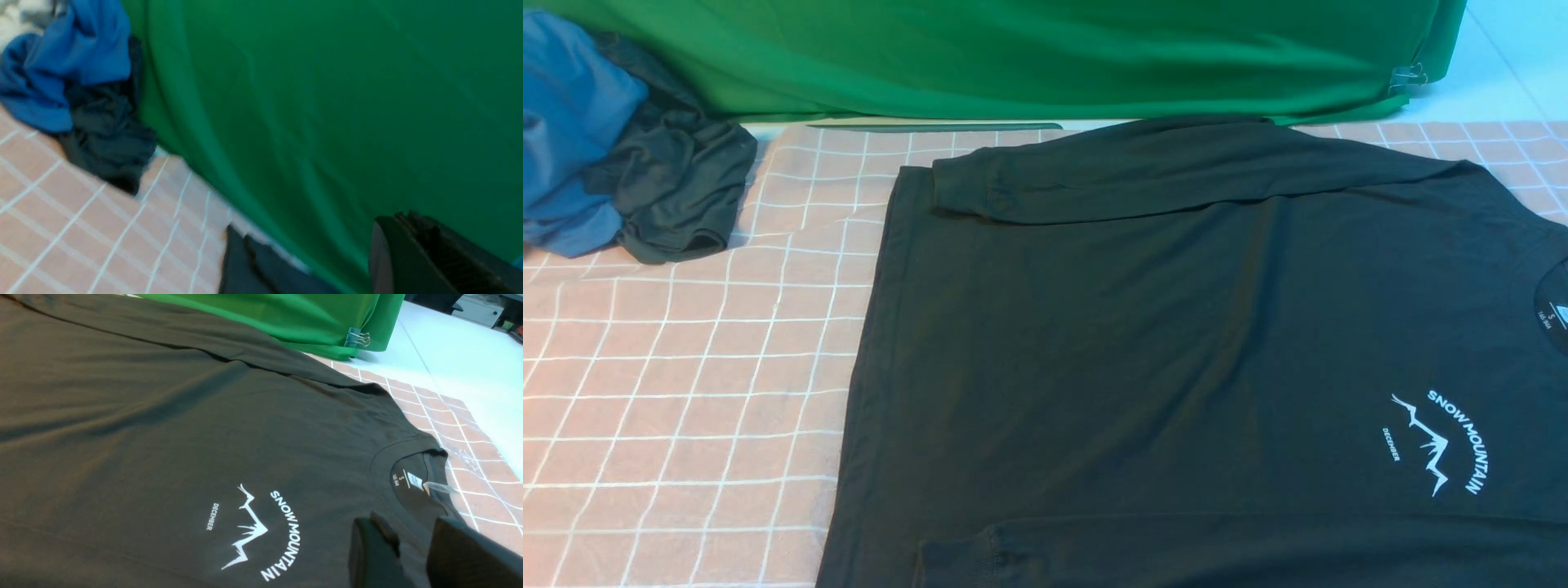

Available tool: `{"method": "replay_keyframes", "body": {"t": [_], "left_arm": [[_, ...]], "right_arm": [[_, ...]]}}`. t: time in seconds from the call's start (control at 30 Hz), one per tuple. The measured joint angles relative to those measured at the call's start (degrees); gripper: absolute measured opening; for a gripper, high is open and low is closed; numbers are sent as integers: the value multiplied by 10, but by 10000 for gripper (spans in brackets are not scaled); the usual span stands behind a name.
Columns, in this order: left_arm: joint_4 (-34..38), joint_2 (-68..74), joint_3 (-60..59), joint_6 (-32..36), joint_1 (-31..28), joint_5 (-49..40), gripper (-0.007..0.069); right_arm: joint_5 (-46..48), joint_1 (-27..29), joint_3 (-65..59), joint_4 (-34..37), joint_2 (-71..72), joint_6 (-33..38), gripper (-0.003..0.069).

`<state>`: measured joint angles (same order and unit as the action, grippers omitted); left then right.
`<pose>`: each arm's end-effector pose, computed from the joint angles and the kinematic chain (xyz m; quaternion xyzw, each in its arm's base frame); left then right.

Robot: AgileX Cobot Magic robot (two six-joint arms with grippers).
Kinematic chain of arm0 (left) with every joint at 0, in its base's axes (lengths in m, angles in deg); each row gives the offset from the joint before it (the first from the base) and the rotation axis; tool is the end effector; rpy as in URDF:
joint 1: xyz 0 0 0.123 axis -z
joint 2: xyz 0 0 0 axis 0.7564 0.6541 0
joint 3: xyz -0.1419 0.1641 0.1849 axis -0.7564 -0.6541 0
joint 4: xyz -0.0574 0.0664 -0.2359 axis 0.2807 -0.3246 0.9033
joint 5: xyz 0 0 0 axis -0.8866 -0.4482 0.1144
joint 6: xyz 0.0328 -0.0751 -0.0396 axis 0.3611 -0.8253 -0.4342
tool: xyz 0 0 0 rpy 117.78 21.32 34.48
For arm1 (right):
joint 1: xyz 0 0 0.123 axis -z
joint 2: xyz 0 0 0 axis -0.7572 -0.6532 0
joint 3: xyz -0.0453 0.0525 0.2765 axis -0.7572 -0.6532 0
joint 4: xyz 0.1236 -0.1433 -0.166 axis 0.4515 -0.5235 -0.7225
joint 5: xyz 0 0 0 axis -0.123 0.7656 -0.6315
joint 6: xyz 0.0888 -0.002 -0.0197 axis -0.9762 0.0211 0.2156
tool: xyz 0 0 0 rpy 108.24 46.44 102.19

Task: Fold a long-sleeved shirt over a pink coffee tablecloth.
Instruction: 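Grasp the left edge of the dark T-shirt lying flat on the table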

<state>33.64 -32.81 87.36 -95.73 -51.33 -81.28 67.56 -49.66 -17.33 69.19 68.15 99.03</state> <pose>0.0544 0.0057 0.2220 -0.2428 0.5822 -0.2412 0.7375 0.0552 0.0017 0.1868 -0.0981 0.7620 -0.0676 0.6365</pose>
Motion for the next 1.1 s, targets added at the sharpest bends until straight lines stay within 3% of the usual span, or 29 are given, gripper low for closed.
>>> {"method": "replay_keyframes", "body": {"t": [0.13,0.23,0.3,0.43,0.5,0.6,0.67,0.77,0.93,1.03,1.1], "left_arm": [[3,0,0,-44,0,92,15],[0,0,1,-141,0,197,15],[-14,2,25,-189,0,198,15],[-107,56,148,-255,0,42,15],[-145,127,238,-256,0,-98,15],[-145,266,368,-126,0,-324,15],[-115,360,428,-39,0,-444,15],[-31,489,470,69,0,-553,15],[122,629,445,237,8,-566,13],[142,689,415,268,54,-553,13],[118,719,406,250,114,-538,13]], "right_arm": [[0,0,0,0,0,0,247],[-12,0,0,-1,0,1,247],[-31,0,0,6,0,-5,247],[-105,0,0,31,0,-73,247],[-163,0,0,39,0,-162,247],[-236,0,0,45,0,-280,247],[-258,0,0,45,0,-306,247],[-271,0,0,46,0,-318,247],[-291,0,0,46,0,-329,247],[-305,0,1,46,0,-363,233],[-257,-1,20,47,-4,-391,186]]}}
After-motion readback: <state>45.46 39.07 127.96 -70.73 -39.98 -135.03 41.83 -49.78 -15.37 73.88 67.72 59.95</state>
